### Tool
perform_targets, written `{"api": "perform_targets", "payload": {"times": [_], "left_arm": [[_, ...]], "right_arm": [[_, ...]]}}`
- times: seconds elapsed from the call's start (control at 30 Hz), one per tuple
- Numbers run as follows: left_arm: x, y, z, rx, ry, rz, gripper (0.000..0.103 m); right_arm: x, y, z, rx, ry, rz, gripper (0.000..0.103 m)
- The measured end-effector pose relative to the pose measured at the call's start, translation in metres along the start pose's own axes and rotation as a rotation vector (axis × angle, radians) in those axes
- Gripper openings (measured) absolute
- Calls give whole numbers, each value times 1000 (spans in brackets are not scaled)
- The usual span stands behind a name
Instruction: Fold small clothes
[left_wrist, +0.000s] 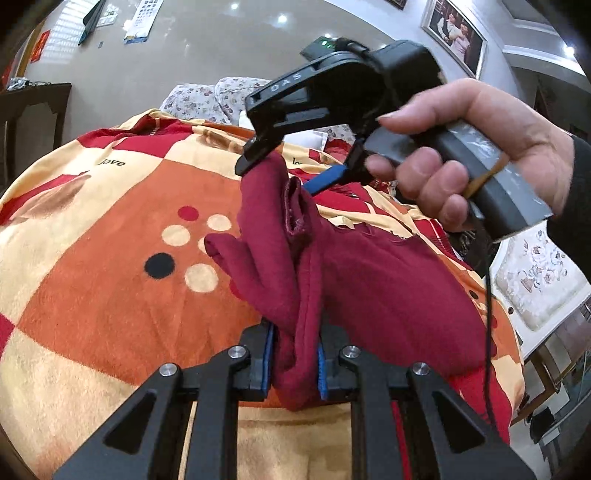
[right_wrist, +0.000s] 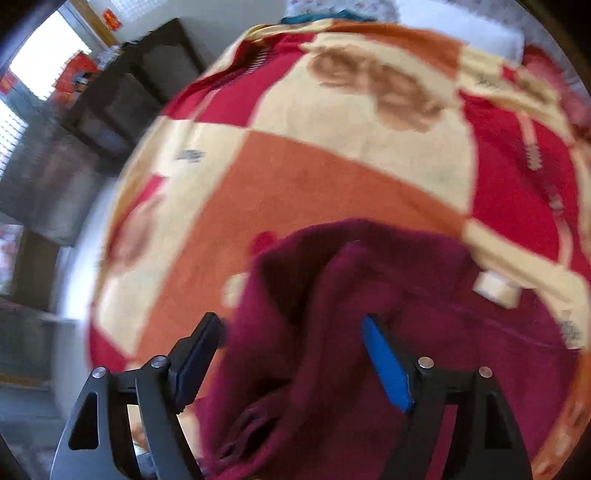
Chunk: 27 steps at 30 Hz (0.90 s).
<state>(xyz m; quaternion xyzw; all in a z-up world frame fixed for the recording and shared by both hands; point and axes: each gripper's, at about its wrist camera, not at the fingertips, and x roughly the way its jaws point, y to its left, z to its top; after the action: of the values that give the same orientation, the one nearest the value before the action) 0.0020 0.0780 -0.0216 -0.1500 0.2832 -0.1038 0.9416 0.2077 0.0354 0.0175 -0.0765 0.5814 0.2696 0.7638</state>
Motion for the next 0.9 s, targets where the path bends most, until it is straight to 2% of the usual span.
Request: {"api": "perform_targets", "payload": {"times": [0.1, 0.17, 0.2, 0.27, 0.3, 0.43, 0.63, 0.83, 0.9], "left_arm": [[0, -4, 0, 24, -2, 5, 17], [-1, -6, 1, 40, -2, 10, 17], [-2, -8, 2, 41, -1, 9, 17], [-4, -11, 8, 34, 4, -3, 16], [-6, -12, 11, 29, -2, -12, 16], [-13, -35, 28, 14, -22, -94, 16], [11, -115, 23, 89, 16, -185, 16], [49, -171, 0, 87, 108, -243, 16], [59, -185, -9, 95, 136, -237, 16]], "right_arm": [[7, -7, 2, 46, 28, 62, 83], [11, -3, 1, 26, 34, 57, 83], [12, 0, 0, 5, 33, 53, 79], [12, 1, -2, -15, 32, 44, 23], [10, -1, -3, -15, 41, 54, 20], [-28, -19, -12, -48, -13, 41, 15], [-92, -85, -31, -21, -70, 6, 14], [-106, -165, -73, 69, -54, -76, 14], [-103, -191, -88, 95, -40, -93, 14]]}}
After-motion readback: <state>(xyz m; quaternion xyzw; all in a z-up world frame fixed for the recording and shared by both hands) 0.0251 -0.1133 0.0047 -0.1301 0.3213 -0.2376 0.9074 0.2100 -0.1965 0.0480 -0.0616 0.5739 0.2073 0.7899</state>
